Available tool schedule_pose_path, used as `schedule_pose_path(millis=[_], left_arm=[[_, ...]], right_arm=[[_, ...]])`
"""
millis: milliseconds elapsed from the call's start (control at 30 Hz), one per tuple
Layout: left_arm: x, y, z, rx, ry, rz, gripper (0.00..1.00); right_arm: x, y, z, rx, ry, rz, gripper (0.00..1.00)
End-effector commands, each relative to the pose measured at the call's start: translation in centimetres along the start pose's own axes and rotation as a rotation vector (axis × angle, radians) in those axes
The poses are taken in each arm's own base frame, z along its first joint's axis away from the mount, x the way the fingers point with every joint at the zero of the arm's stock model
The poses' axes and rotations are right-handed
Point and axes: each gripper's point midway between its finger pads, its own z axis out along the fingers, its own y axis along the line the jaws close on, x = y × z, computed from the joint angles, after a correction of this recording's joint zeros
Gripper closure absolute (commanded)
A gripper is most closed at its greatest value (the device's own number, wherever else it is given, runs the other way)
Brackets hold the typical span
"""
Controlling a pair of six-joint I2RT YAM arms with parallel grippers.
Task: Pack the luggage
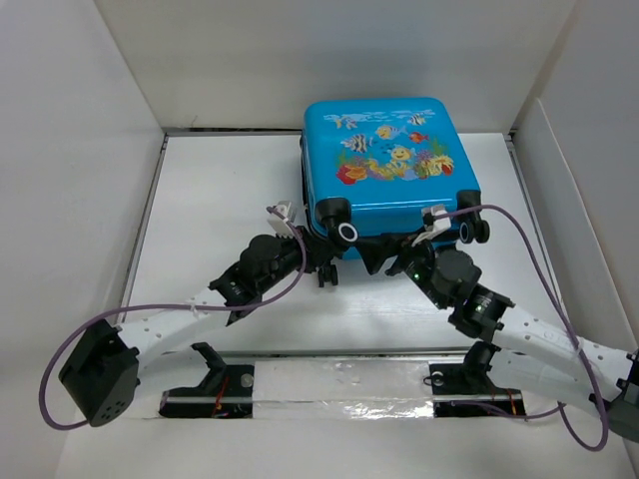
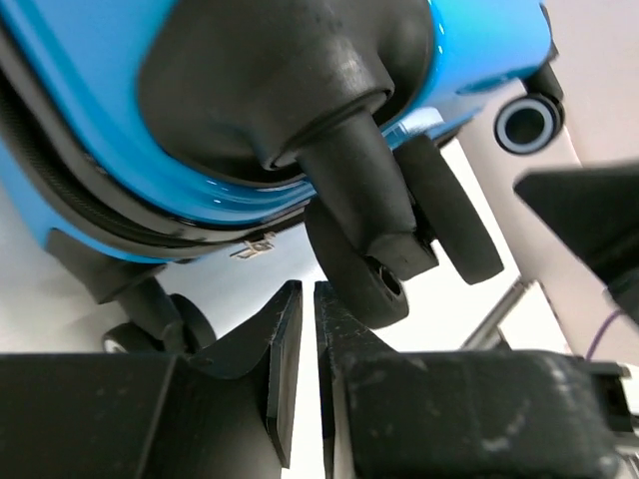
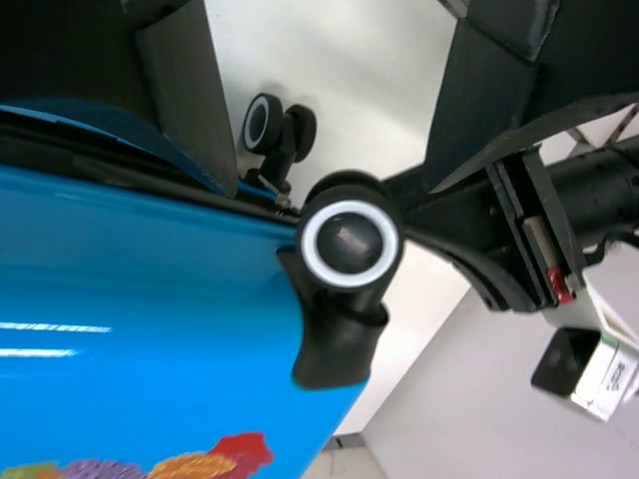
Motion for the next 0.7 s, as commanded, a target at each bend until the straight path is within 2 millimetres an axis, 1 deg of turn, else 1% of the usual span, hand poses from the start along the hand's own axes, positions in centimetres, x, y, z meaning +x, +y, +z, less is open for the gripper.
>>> schedule_pose_path(millis=[0,33,67,133,167,233,267,300,433,467,500,567,600,667], left_arm=[[-3.0,-5.0,0.2,0.196,-0.066,-0.028,0.92],[-3.0,-5.2,0.2,0.205,-0.066,-0.035,0.93],[-2.9,-5.3,0.4,0.21,-0.059,-0.037,0.93],[-2.7,-5.6,0.5,0.228,-0.055,-0.048,0.93],[-2.4,-5.5,0.6,0.232,-0.044,-0.052,0.93],[-2.2,-6.0,0.6,0.265,-0.04,-0.062,0.93],[-1.7,-5.9,0.8,0.27,-0.025,-0.074,0.93],[-1.8,-6.4,0.7,0.298,-0.028,-0.077,0.93],[-1.4,-6.4,1.0,0.304,-0.015,-0.085,0.93],[-1.4,-6.4,1.1,0.304,-0.012,-0.085,0.94],[-1.4,-6.4,1.1,0.305,-0.014,-0.083,0.94],[-1.6,-6.5,1.0,0.307,-0.019,-0.08,0.93],[-1.6,-6.5,1.0,0.306,-0.02,-0.079,0.94],[-1.6,-6.5,1.0,0.304,-0.02,-0.078,0.94]], right_arm=[[-1.2,1.2,0.0,-0.093,-0.01,0.056,0.16],[-1.2,1.7,-0.1,-0.137,0.0,0.072,0.1],[-2.4,1.3,0.1,-0.126,-0.041,0.097,0.08],[-1.9,2.2,0.1,-0.195,-0.013,0.148,0.04],[-2.2,2.4,0.3,-0.209,-0.022,0.169,0.04],[-2.0,2.1,0.9,-0.199,-0.012,0.213,0.02],[-1.9,2.1,1.0,-0.203,-0.016,0.223,0.01],[-1.8,2.1,1.1,-0.201,-0.011,0.245,0.0],[-2.3,1.6,1.5,-0.197,-0.039,0.283,0.0],[-2.0,2.0,1.6,-0.219,-0.022,0.283,0.0],[-2.3,2.0,1.8,-0.225,-0.025,0.283,0.0],[-1.9,2.4,2.2,-0.244,-0.007,0.278,0.0],[-2.0,2.6,2.4,-0.253,-0.005,0.271,0.0],[-1.3,3.0,2.9,-0.274,0.026,0.261,0.0]])
